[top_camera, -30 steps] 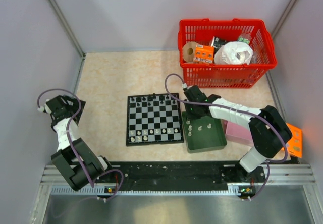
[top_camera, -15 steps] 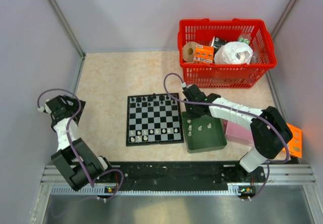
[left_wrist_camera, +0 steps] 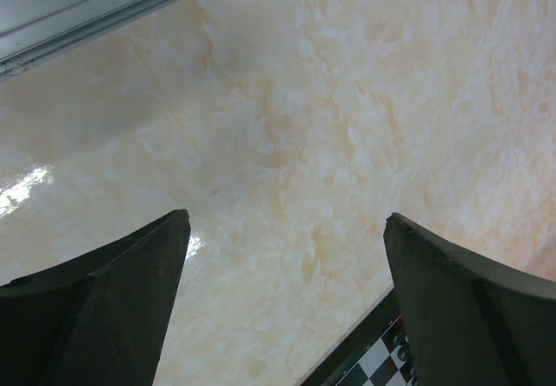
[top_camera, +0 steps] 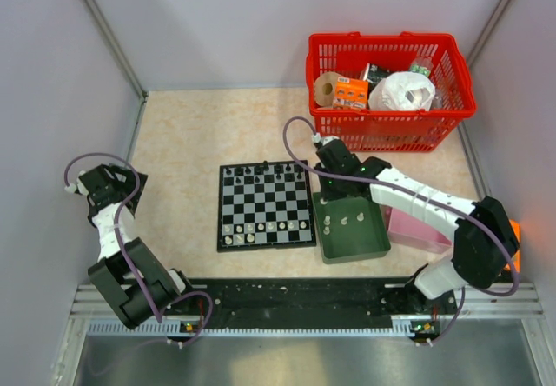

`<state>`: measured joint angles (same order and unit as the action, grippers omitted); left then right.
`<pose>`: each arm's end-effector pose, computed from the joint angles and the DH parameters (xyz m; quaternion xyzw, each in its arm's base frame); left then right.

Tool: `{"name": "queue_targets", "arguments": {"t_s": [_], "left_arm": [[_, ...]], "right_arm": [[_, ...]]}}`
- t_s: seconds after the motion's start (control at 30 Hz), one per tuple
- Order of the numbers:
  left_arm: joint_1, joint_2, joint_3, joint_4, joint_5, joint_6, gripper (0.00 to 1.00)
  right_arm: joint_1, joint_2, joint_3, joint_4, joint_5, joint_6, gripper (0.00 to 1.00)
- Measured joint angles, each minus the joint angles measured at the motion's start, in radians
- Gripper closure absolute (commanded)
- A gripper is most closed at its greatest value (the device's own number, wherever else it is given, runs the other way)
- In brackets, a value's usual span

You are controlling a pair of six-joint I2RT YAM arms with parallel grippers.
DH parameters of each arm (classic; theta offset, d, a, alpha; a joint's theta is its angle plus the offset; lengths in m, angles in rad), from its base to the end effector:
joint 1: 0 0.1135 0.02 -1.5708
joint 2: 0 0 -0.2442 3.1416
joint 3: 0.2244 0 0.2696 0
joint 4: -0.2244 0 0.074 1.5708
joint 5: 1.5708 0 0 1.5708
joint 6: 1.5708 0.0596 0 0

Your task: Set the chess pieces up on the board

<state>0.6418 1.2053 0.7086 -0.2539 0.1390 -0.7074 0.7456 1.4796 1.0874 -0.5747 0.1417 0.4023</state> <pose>0.2370 0.1668 0.1783 -0.5498 0.7318 -0.0767 0.3954 0.2548 0.2239 0.2022 -0.1419 0.9420 0.1043 0.2858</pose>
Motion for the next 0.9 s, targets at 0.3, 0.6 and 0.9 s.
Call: {"name": "queue_targets", "arguments": {"t_s": [0.3,0.6,0.9], "left_arm": [[0.0,0.0,0.0,0.007,0.007,-0.001,0.01],[0.001,0.0,-0.004,0.015,0.012,-0.001,0.01],[0.004,0.0,-0.004,0.015,0.022,-0.001,0.01]], "right_arm": [[0.157,-0.018,0.111,-0.042,0.003,0.011,0.89],[0.317,0.149,0.217,0.014,-0.043,0.026,0.9],[0.391,0.319,0.272,0.035,-0.092,0.027,0.9]]}}
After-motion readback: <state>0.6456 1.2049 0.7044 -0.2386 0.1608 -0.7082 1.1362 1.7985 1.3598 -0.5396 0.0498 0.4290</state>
